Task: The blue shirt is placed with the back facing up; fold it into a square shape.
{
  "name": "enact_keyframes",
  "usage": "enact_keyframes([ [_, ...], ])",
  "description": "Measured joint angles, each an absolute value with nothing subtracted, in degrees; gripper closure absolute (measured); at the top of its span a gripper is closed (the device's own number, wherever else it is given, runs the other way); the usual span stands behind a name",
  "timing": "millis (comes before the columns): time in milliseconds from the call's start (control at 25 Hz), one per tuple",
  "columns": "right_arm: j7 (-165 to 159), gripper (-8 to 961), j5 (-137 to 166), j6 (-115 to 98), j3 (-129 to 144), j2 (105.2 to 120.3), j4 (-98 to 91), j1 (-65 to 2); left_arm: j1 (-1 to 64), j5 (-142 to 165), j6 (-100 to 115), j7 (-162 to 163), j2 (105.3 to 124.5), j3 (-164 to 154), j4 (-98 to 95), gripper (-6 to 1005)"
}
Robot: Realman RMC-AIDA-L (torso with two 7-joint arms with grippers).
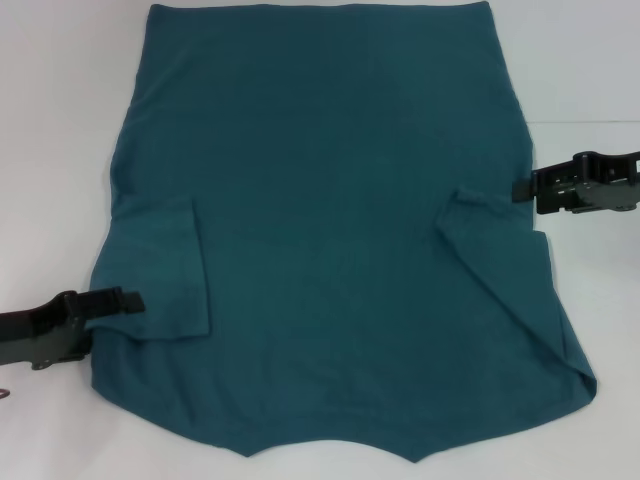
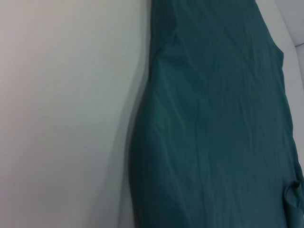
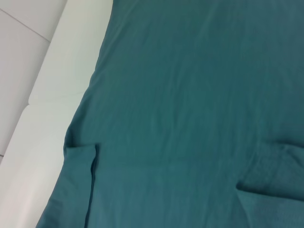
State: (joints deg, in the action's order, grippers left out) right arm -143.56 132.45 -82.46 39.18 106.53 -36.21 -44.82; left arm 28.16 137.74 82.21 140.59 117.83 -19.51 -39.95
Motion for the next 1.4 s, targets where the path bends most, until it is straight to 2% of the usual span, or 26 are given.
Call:
enact_keyframes([
  [160, -143.07, 396, 132.45, -82.53, 38.68, 106.45, -36.21, -44.74, 28.19, 137.62, 82.6, 139.85, 117.73, -19.69, -40.03, 114],
  [360, -142.79, 396, 132.45, -82.7, 38.6, 106.34, -36.21, -44.52, 28.03, 137.8, 82.62, 139.54, 117.67, -19.71, -39.99, 288],
  [480, -142.76, 396, 132.47, -82.73, 38.8, 106.23, -36.21, -44.47, 27.94, 137.91, 82.62, 139.16, 117.71, -19.7, -40.02, 521],
  [920, -139.69, 396, 132.78, -87.56, 38.7, 105.82, -36.61, -42.31, 28.2, 136.55, 85.31, 134.66, 117.58, -18.86, -39.8, 957],
  [1240, -140.37, 396, 137.96, -96.14, 38.78, 103.85, -41.0, -38.26, 28.34, 133.86, 87.11, 132.7, 116.97, -17.48, -39.09, 961],
  [1400, -138.64, 396, 139.36, -98.98, 39.22, 103.7, -42.18, -36.86, 28.37, 133.83, 85.6, 133.16, 116.97, -17.55, -38.35, 962],
])
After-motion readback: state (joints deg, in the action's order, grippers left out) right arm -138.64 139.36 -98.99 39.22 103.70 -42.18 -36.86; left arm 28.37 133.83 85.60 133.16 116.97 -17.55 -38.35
